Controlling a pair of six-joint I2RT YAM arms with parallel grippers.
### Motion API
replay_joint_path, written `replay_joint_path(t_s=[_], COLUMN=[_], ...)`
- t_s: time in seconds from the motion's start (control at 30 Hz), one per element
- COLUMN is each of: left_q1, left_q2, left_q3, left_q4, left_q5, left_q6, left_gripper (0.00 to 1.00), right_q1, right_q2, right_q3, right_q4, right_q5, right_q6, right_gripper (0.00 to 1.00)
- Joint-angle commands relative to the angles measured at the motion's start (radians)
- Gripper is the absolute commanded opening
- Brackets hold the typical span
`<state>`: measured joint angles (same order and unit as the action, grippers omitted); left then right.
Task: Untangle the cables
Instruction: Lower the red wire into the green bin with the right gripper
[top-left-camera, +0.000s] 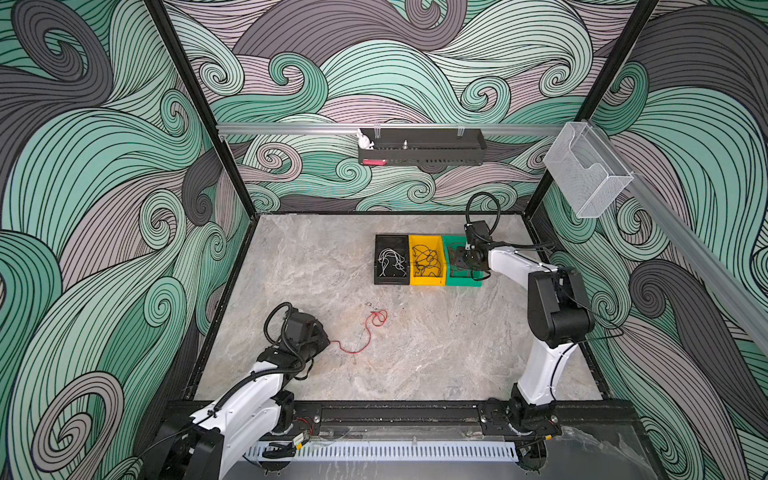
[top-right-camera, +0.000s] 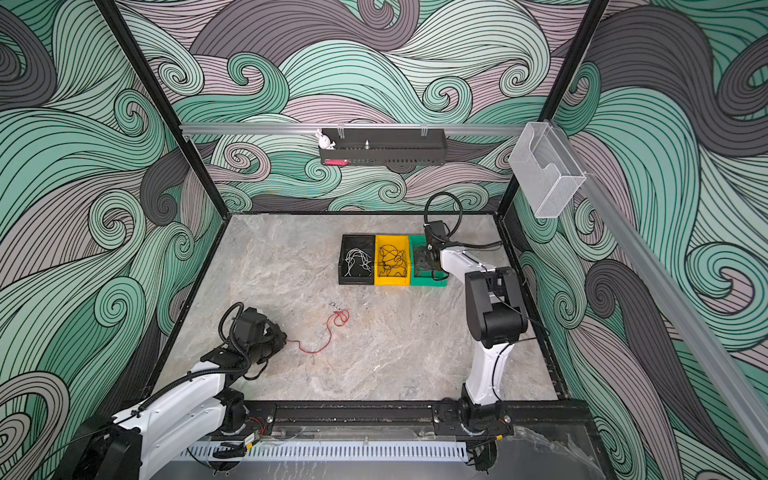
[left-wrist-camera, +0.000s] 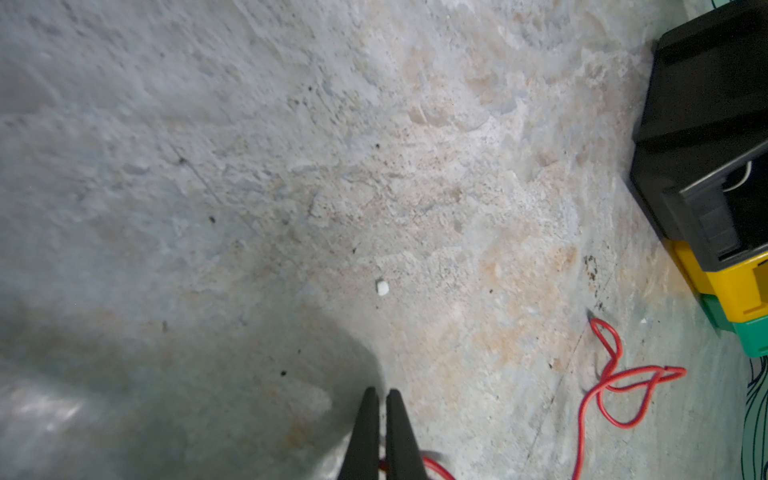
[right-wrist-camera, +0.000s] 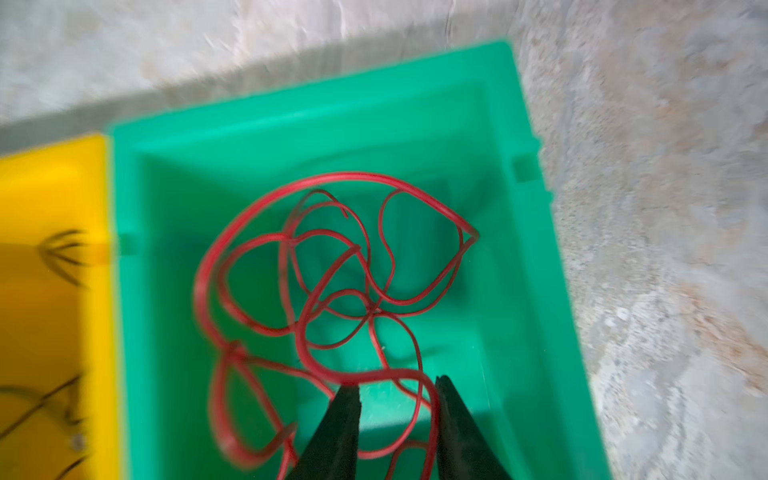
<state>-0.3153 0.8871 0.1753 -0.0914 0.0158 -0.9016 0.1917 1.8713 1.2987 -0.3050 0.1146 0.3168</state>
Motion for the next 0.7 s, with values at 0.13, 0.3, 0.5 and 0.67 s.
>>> replay_joint_path(t_s=[0.13,0.3,0.5,0.67], left_q1=[0.006,0.007,0.007,0.006], left_q2=[0.012,0.003,-0.015,0.002], left_q3=[0.048,0.045,0.044,0.041], left_q4=[-0.051,-0.052,-0.053,-0.002], left_q5=[0.070,0.080,0.092,0.147], left_q6=[0.043,0.041,0.048,0.059], left_gripper=[0.00,0.00,0.00,0.00], right_q1=[-0.006,-0.014,-0.014,-0.008], right_q2=[-0.092,-0.089,-0.131,-0.219], right_q3=[-0.008,-0.008,-0.025,-0.065], right_q4=[-0.024,-0.035,-0.037,-0.049], right_q5=[-0.034,-0.066,-0.088,-0.154], right_q6=[-0.010,-0.010,-0.010,-0.019], right_gripper=[0.44,0.47,0.51,0.54])
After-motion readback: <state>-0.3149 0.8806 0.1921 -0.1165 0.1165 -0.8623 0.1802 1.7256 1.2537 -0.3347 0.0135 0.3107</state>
